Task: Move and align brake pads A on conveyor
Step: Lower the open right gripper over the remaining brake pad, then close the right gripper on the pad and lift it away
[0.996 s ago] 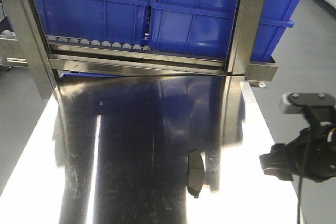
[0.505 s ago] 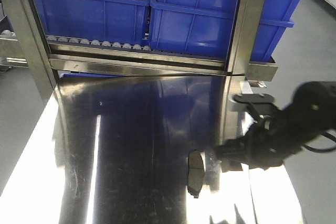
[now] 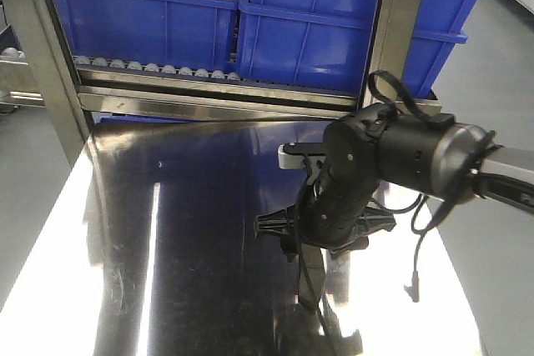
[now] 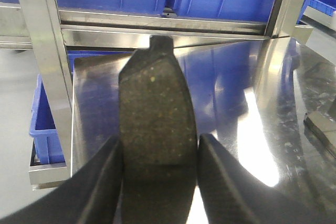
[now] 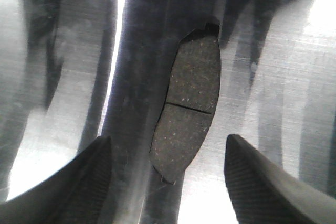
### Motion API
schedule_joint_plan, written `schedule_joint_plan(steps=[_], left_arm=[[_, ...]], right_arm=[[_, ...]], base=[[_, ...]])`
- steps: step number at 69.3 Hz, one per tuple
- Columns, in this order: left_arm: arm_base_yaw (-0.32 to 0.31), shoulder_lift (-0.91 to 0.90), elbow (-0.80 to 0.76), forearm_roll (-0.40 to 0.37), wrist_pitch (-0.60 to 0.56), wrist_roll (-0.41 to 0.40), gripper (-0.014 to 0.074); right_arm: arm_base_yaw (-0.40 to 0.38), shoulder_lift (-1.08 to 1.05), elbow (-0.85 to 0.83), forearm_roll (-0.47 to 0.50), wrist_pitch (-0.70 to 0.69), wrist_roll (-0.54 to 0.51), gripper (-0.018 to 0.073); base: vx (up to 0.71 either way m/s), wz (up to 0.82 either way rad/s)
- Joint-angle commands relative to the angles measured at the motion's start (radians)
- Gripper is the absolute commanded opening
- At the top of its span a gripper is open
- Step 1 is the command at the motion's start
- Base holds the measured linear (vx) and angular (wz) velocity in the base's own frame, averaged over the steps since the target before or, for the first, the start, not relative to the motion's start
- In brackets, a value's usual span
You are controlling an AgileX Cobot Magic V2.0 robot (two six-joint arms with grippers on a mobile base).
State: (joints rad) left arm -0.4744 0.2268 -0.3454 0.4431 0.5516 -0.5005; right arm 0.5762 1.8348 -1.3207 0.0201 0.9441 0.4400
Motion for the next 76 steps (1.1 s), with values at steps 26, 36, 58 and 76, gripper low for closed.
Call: schedule_joint_plan(steps=[26, 36, 58, 76], left_arm=[[-0.003, 0.007, -0.029, 0.025, -0.085, -0.005, -0.0006], [-0.003, 0.007, -0.029, 0.025, -0.085, -0.005, -0.0006], [-0.003, 0.007, -0.029, 0.026, -0.085, -0.005, -0.0006], [-0.003, 0.007, -0.029, 0.026, -0.085, -0.005, -0.0006]], right_arm=[[-0.007, 0.056, -0.063, -0.054, 0.048, 0.081, 0.0453], [-0.007, 0.07, -0.063, -0.058, 0.023, 0.081, 0.0453], [-0.031, 0.093, -0.063, -0.035, 0.012, 0.081, 0.0453], [-0.03, 0.12, -0.063, -0.013, 0.005, 0.073, 0.0453]], base=[[0.0, 0.0], [0.0, 0.0], [0.0, 0.0], [0.0, 0.0]])
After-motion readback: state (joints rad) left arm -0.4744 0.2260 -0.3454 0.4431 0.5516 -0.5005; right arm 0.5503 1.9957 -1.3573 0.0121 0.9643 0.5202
